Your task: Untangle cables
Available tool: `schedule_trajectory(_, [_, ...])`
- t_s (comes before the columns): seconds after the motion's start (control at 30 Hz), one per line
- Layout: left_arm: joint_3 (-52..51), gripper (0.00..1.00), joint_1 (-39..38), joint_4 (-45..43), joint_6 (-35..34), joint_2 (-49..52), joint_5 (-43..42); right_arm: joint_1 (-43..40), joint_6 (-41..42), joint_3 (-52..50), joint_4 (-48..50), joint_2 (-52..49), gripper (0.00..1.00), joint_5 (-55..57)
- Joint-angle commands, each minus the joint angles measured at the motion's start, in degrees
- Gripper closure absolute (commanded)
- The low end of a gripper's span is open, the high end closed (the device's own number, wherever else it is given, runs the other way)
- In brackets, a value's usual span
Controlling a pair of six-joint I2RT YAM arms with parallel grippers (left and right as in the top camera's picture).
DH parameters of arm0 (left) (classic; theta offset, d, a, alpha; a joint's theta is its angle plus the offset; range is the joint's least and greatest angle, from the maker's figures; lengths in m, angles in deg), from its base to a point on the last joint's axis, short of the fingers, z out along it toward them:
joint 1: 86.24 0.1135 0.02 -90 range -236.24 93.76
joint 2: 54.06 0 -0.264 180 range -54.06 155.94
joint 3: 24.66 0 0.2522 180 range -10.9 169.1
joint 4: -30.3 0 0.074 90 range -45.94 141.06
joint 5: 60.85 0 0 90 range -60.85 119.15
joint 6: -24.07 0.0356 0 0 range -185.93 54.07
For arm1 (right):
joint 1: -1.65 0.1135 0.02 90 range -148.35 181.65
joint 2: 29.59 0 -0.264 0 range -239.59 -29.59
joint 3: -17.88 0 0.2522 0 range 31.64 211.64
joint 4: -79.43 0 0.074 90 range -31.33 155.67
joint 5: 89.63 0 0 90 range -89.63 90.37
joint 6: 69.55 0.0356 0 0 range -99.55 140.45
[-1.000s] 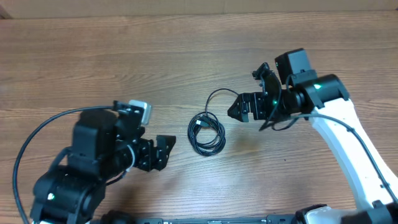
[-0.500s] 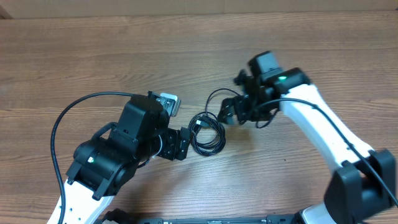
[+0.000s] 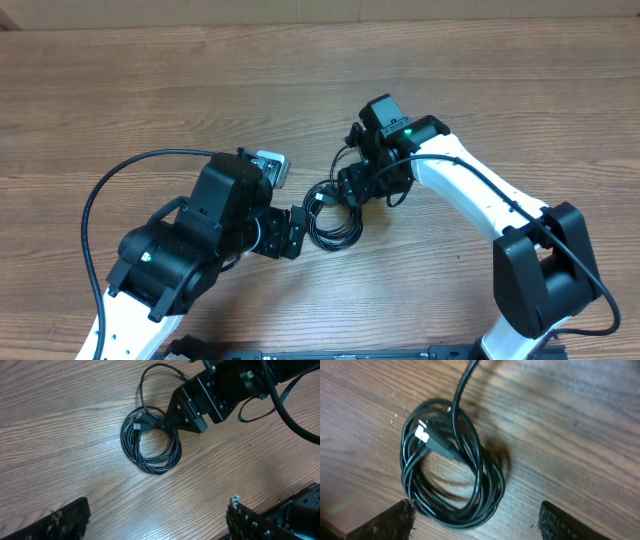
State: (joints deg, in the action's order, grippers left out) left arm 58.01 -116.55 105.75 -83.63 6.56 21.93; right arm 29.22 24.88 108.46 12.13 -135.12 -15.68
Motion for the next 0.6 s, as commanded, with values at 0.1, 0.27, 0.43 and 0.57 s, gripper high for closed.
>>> schedule_trajectory(0.1, [2.01, 0.12, -0.22, 0.0, -0.52, -0.04, -0.13, 0.11, -0.2, 0.07, 1.88, -1.36, 0.23, 0.63])
schedule_trajectory(0.27, [3.13, 0.11, -0.22, -0.09, -0.55, -0.04, -0.31, 0.13, -0.2, 0.07, 2.45, -1.9, 0.2, 0.61])
schedule_trajectory(0.43, [3.98, 0.11, -0.22, -0.07, -0.55, -0.04, -0.33, 0.13, -0.2, -0.04, 2.36, -3.26, 0.17, 0.61])
schedule_trajectory(0.57, [3.98, 0.1, -0.2, -0.17, -0.55, -0.04, -0.31, 0.26, -0.2, -0.04, 2.19, -4.85, 0.18, 0.57])
